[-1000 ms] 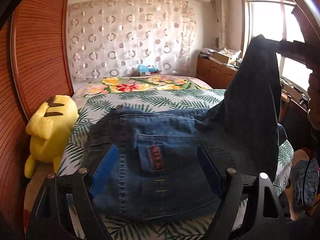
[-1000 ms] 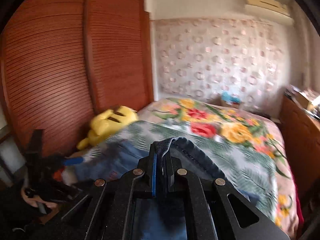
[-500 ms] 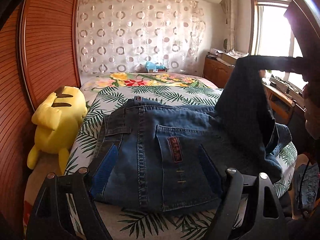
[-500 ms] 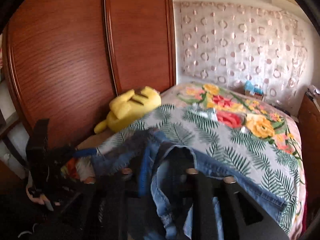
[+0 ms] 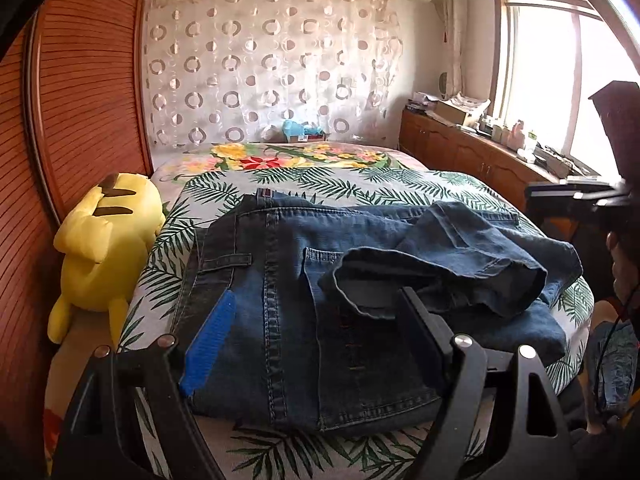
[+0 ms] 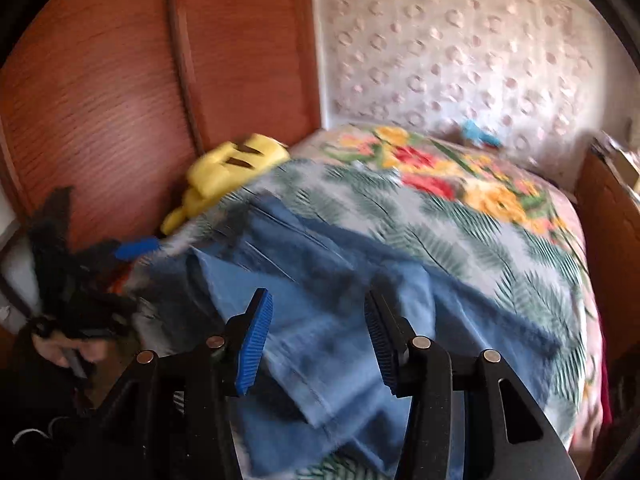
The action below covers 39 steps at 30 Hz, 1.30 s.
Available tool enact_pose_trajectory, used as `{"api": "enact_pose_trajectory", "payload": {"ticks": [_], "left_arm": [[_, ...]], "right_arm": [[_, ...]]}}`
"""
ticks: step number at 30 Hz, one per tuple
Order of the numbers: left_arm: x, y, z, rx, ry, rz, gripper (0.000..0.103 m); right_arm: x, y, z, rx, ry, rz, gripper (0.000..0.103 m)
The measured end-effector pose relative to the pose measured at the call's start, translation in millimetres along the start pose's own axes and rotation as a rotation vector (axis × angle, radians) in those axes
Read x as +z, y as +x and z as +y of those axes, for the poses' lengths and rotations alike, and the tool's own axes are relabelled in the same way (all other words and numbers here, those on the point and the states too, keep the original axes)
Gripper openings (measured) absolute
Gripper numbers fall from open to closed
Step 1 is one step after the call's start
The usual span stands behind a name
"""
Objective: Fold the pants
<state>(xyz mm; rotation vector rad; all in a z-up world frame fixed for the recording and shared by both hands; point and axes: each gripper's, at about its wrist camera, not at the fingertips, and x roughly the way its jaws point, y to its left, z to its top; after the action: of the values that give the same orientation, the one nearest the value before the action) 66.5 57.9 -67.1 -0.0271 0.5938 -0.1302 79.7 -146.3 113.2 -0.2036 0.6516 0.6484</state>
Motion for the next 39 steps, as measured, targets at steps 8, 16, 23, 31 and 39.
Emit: {"api": "enact_pose_trajectory", "payload": {"ticks": [8, 16, 23, 31, 39], "left_arm": [[11, 24, -5, -0.077, 0.041, 0.045, 0.065], [12, 43, -9, -0.098, 0.046, 0.093, 0.036], [12, 50, -14, -0.107, 0.063, 0.102, 0.035], [15, 47, -16, -0.109, 0.070, 0.085, 0.015], [22, 9, -22, -0.136, 0.081, 0.007, 0.006]], "right_arm": [[-21, 28, -6, -0.007, 0.113, 0.049, 0.050], [-22, 46, -6, 0.017, 0.158, 0.080, 0.050], [-27, 50, -10, 0.024, 0.150, 0.092, 0.050], [-28, 66, -13, 0.093, 0.142, 0.118, 0.025], [2, 35, -13, 0.103, 0.076, -0.014, 0.003]]}}
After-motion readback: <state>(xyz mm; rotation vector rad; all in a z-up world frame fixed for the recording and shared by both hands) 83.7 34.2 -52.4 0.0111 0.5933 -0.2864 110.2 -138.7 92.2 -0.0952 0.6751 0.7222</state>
